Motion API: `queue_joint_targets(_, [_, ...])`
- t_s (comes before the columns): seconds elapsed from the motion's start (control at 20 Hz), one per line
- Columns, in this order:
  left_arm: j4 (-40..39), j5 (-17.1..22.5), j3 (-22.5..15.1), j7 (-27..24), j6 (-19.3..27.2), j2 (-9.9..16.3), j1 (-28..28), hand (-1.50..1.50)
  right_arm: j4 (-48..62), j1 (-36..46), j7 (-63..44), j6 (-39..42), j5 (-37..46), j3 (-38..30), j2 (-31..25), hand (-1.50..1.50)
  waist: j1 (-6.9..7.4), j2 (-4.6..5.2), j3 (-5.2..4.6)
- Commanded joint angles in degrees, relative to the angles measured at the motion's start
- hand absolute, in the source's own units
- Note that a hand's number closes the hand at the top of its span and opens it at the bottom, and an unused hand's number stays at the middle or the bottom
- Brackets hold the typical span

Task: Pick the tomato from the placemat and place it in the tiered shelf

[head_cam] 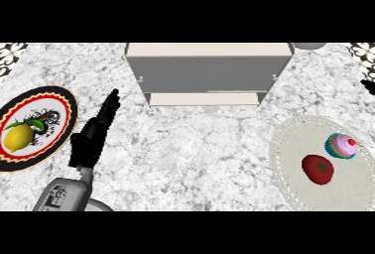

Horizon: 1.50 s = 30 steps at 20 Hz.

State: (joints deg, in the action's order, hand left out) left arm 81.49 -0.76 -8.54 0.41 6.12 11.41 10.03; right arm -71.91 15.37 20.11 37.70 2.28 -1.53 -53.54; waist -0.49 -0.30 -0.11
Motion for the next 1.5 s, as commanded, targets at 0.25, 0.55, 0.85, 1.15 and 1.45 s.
queue_joint_targets(0.25, [1.61, -0.96, 0.05, 1.68, -0.15, -1.61, -0.63, 0.0, -21.73, -10.44, -12.91, -0.43, 3.37, -2.19, -1.25, -1.5, -0.4, 0.05, 0.06])
queue_joint_targets(0.55, [1.52, -0.26, 2.77, 0.34, -3.44, -0.74, -1.45, 0.0, -28.2, -14.62, -15.79, 0.17, 7.34, -4.7, 4.95, -1.5, 0.16, 0.19, 0.09])
queue_joint_targets(0.85, [3.17, -4.47, -0.18, 2.89, -0.39, -4.86, -0.36, 0.0, -33.68, -18.78, -15.14, 1.35, 10.23, -9.84, 7.11, -1.5, 0.01, 0.18, 0.1])
queue_joint_targets(1.15, [2.66, -3.18, 3.61, 5.5, -3.5, -3.57, 2.38, 0.0, -31.89, -15.34, -17.64, 4.64, 13.19, -9.48, 12.97, -1.5, 0.4, 0.28, 0.1])
queue_joint_targets(1.45, [2.6, -3.82, 4.45, 0.24, -5.06, -3.73, -1.95, 0.0, -35.48, -18.54, -17.11, 6.82, 17.6, -11.39, 16.24, -1.5, 0.4, 0.25, 0.1])
